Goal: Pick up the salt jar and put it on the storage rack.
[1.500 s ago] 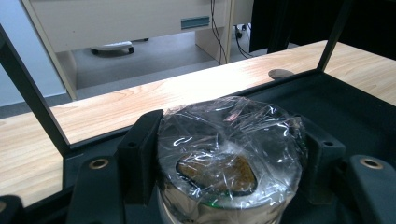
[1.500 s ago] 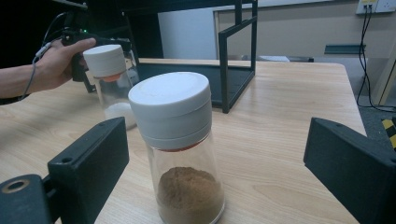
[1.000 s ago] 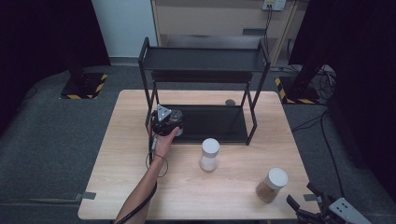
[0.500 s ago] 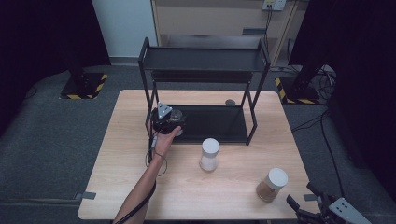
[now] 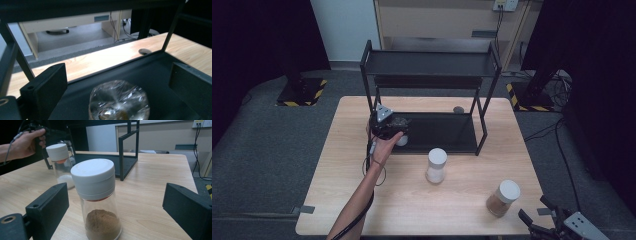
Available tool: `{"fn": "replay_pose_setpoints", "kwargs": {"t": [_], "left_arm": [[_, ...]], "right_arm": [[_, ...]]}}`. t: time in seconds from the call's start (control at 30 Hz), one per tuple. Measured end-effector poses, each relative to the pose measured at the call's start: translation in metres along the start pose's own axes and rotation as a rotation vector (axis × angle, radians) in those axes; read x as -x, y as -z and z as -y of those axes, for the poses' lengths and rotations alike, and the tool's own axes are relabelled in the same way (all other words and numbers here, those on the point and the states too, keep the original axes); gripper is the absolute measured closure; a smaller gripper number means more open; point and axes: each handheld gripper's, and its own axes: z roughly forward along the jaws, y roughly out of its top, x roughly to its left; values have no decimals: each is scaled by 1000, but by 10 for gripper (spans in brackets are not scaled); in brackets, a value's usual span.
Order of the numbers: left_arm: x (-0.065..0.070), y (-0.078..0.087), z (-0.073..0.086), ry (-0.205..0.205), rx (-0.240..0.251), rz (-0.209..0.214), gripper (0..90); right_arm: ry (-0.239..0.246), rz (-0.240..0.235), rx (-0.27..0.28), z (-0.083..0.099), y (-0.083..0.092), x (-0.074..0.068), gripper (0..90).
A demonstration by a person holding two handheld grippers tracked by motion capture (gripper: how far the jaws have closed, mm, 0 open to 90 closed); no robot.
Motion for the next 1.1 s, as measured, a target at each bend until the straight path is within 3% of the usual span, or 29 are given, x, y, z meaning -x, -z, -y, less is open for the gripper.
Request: {"fn": "replay_pose_setpoints", "kwargs": {"t": [0.13,0.37,0.57,0.7,0.9,1.1], "left_arm": [[0,6,-9,6,19,31,12],[4,15,-24,-26,35,80,12],[1,26,-35,-41,48,148,14],[-4,36,-41,-27,58,202,14],[-10,53,-48,-56,61,239,17],[-15,69,-49,-72,74,249,17]], "right_arm": [[0,-1,-2,0,0,0,72],[2,-1,0,0,0,0,72],[1,-2,-2,-1,0,0,72],[3,-3,-1,0,0,0,72],[3,-3,-2,-1,0,0,71],[4,0,-3,-1,0,-1,72]]}}
